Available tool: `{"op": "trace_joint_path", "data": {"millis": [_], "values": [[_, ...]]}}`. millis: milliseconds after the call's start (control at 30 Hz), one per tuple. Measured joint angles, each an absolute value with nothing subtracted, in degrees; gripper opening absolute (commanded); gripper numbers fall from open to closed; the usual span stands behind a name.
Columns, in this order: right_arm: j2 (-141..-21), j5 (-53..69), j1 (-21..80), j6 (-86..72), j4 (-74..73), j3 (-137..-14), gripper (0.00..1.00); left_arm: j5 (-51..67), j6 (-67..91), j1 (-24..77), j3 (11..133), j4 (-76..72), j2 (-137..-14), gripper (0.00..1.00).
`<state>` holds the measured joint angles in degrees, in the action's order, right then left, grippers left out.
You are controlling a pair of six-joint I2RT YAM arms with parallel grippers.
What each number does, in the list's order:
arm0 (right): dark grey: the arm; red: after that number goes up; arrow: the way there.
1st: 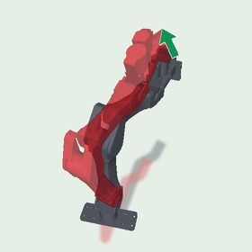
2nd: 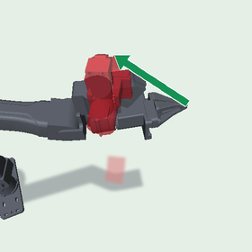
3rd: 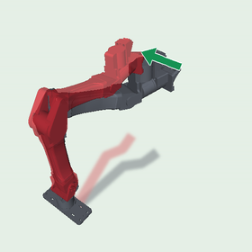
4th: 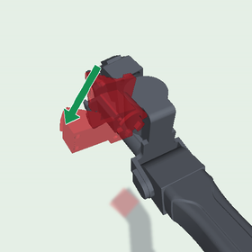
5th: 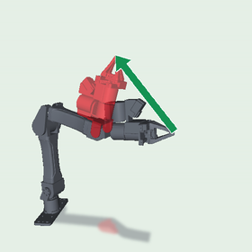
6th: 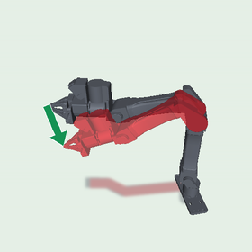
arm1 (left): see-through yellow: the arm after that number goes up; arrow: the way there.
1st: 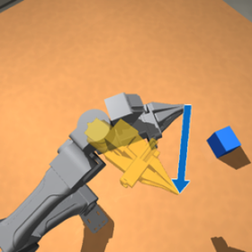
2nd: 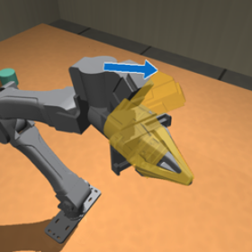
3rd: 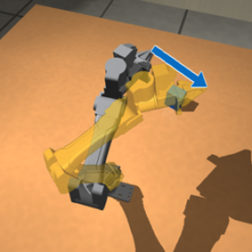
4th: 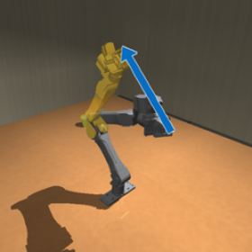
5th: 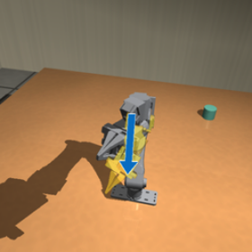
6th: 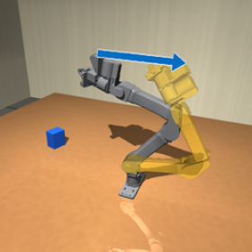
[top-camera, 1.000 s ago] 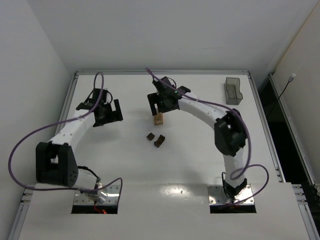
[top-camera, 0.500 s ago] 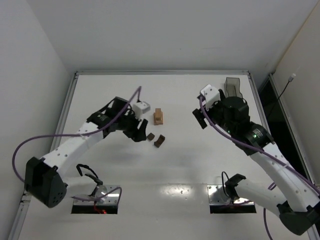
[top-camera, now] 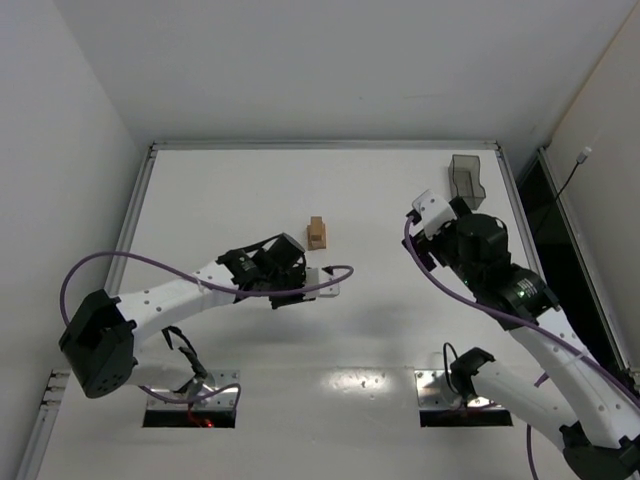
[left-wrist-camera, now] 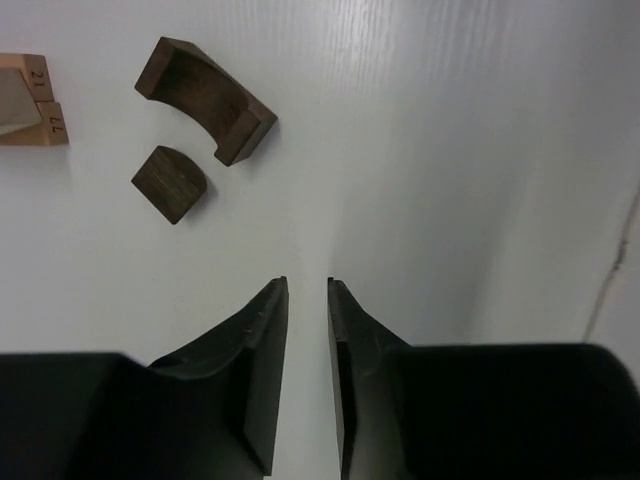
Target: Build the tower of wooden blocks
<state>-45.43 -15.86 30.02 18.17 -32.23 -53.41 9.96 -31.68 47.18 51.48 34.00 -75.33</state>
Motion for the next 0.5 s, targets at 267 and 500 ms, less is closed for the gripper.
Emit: {"op": "trace_joint_path", "data": {"millis": [267, 500], "values": [[-44.14, -21.76, 27.9, 19.14, -31.57, -49.3, 0.78, 8.32, -40.14, 46.48, 43.72, 24.71, -73.17, 0.32], [-43.64, -22.5, 26.04, 19.33, -31.14, -47.46, 0.78, 13.63, -41.41, 45.45, 50.59, 22.59, -80.9, 0.42]]}}
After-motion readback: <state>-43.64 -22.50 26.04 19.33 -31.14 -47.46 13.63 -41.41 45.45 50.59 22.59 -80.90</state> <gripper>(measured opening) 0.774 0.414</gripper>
